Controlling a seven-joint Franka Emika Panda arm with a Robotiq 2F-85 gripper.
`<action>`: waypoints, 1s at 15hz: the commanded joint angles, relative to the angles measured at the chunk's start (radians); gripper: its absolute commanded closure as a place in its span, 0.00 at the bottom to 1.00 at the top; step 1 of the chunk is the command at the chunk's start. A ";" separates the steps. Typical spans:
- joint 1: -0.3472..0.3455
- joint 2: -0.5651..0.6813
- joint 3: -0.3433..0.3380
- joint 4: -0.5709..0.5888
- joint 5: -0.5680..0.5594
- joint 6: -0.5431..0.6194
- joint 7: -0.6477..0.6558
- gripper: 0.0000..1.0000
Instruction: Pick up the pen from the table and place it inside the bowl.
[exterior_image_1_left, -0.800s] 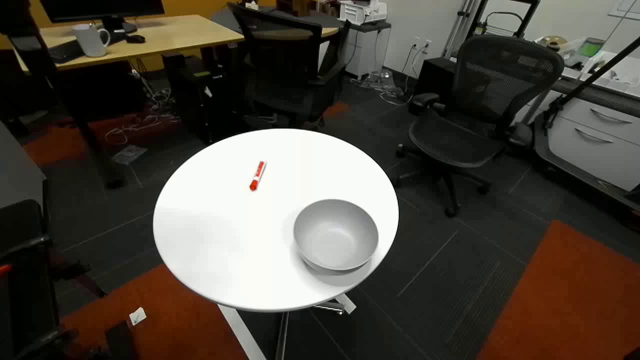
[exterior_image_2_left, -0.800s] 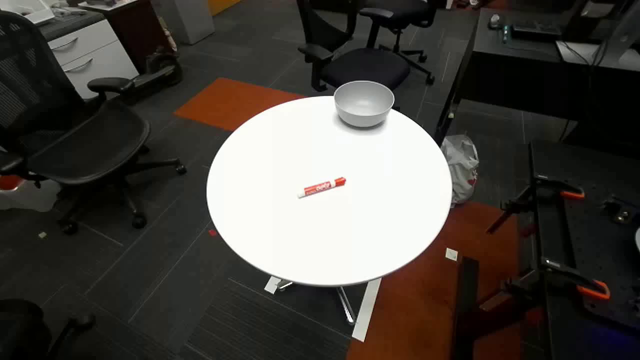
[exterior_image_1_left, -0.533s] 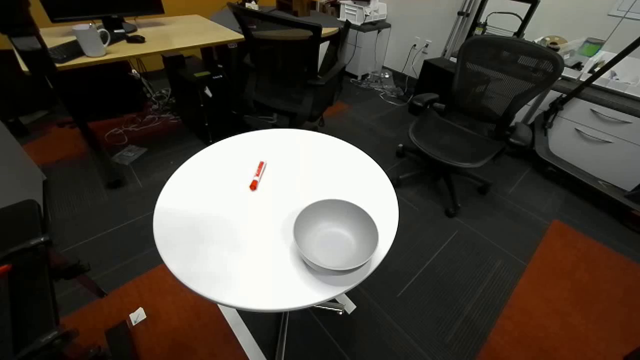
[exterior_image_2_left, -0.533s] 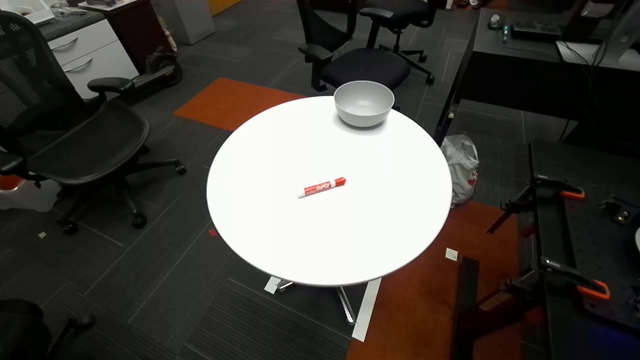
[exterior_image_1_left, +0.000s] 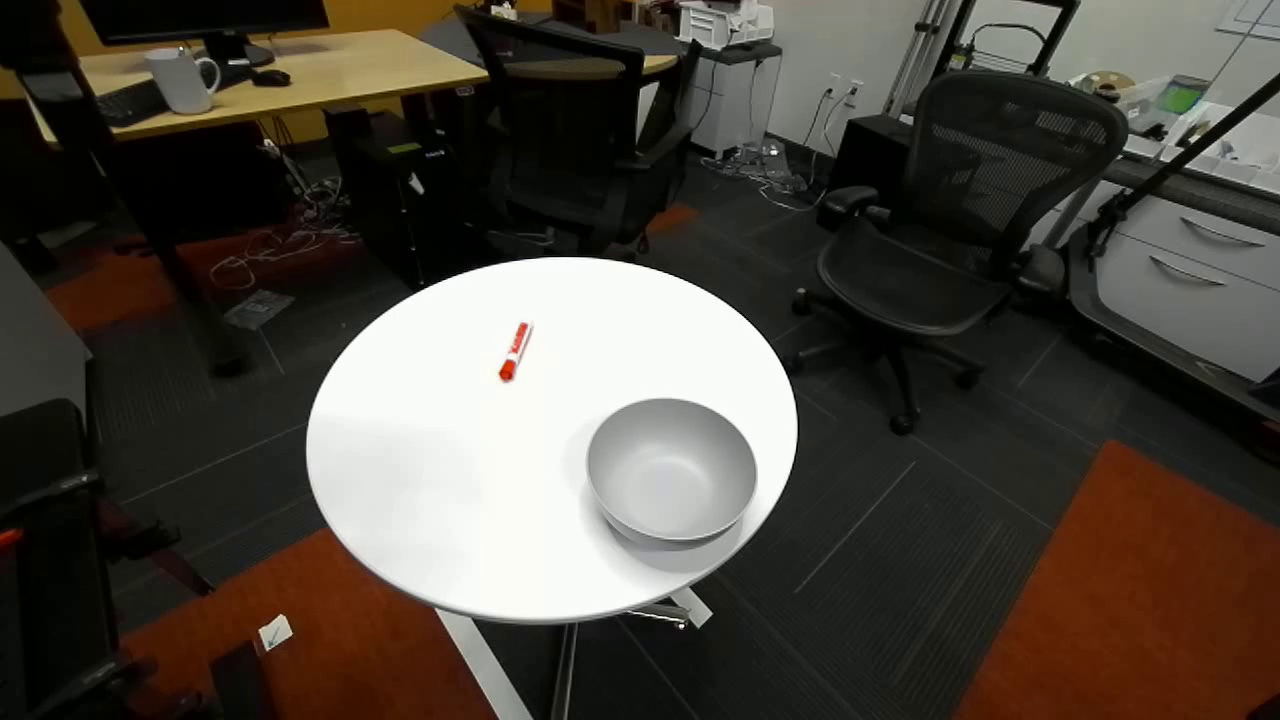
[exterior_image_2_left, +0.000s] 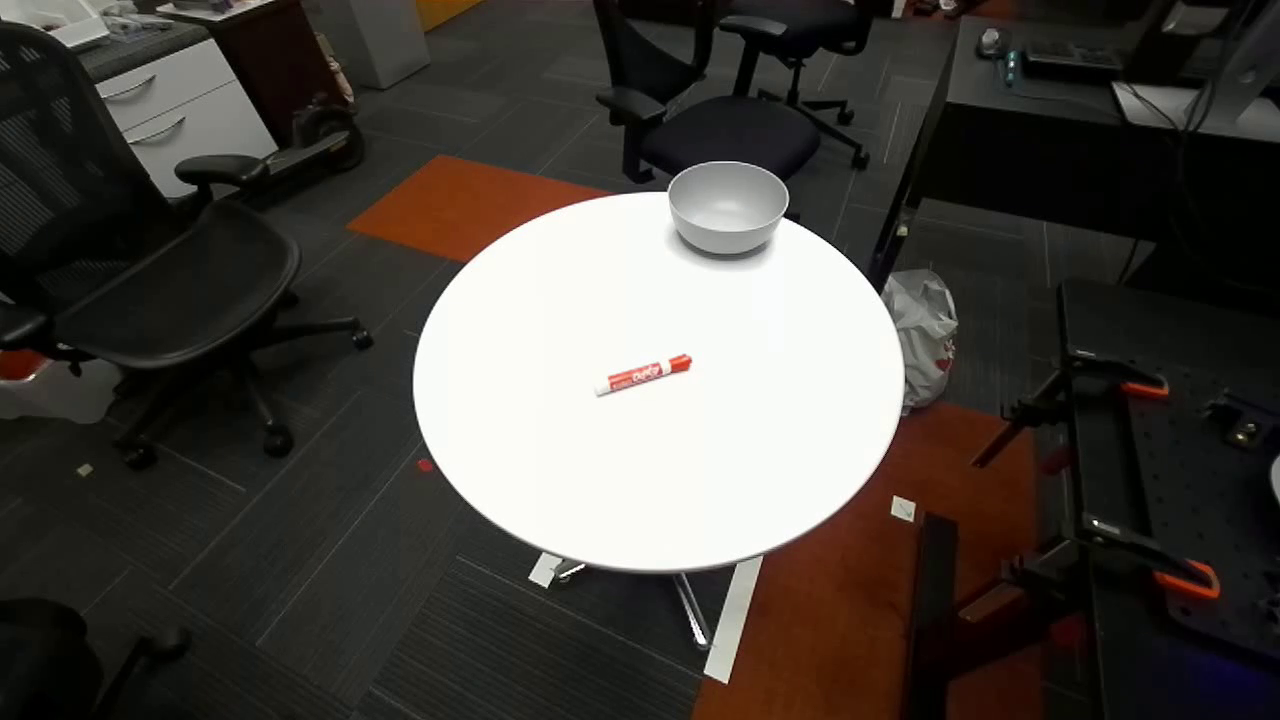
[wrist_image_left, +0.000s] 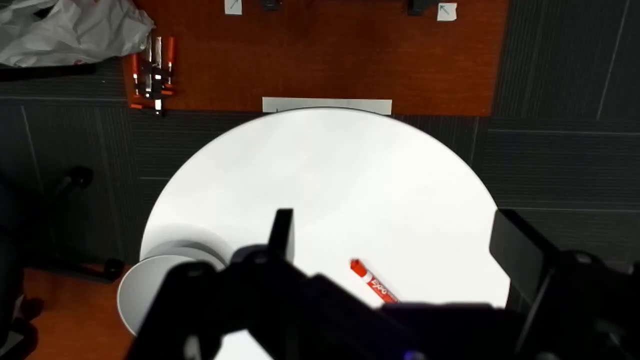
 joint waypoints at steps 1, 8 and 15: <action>0.001 0.000 -0.001 0.002 0.000 -0.002 0.001 0.00; 0.011 0.072 0.005 0.035 -0.012 0.042 -0.023 0.00; 0.058 0.332 0.020 0.174 -0.074 0.218 -0.170 0.00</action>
